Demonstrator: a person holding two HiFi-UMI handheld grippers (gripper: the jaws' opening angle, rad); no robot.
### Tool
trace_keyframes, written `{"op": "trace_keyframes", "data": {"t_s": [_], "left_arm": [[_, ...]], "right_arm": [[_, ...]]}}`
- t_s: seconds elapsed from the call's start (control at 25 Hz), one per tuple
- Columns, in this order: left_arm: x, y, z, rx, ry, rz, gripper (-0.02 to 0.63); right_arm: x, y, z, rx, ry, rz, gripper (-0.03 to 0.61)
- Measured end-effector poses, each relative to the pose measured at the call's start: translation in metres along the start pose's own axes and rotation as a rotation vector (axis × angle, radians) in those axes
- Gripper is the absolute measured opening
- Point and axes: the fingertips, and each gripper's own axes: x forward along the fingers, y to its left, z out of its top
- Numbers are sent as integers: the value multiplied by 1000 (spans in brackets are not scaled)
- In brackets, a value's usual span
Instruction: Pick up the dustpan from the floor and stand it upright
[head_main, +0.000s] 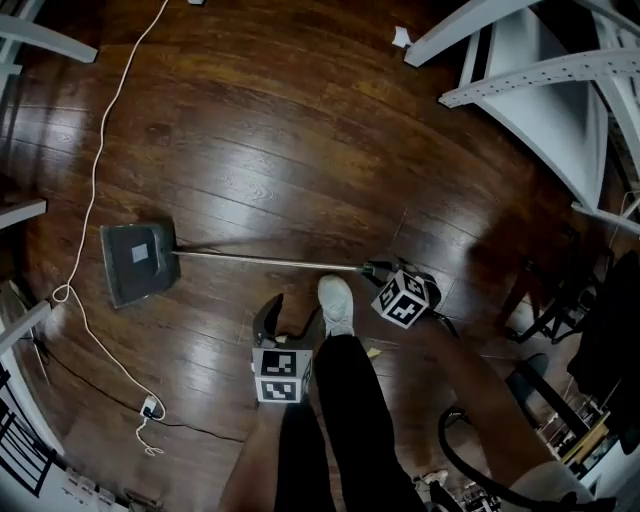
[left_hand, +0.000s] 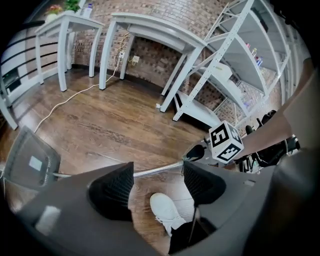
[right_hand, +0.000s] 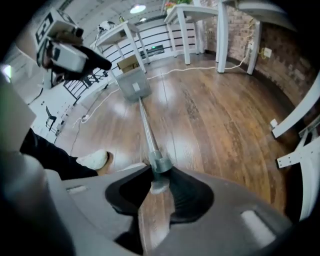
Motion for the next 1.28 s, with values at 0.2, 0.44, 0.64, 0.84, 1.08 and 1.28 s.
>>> {"op": "trace_keyframes", "data": {"t_s": [0.2, 0.44, 0.64, 0.84, 1.08, 1.28], "left_arm": [[-33, -40, 52, 49, -62, -30, 331], [-101, -67, 115, 47, -164, -10, 331], [-166, -71, 142, 17, -231, 33, 331], [-227, -71, 151, -35, -295, 72, 331], [-303, -50, 144, -70, -381, 132, 334], [-374, -55, 140, -26, -481, 120, 344]], "right_arm": [[-110, -2, 30, 5, -64, -57, 100], [-234, 0, 65, -9, -79, -171, 97], [-312, 22, 99, 8, -85, -267, 95], [-378, 37, 146, -58, -71, -384, 95], [-382, 75, 213, -215, -46, -452, 99], [-356, 126, 257, -259, -112, -432, 105]]}}
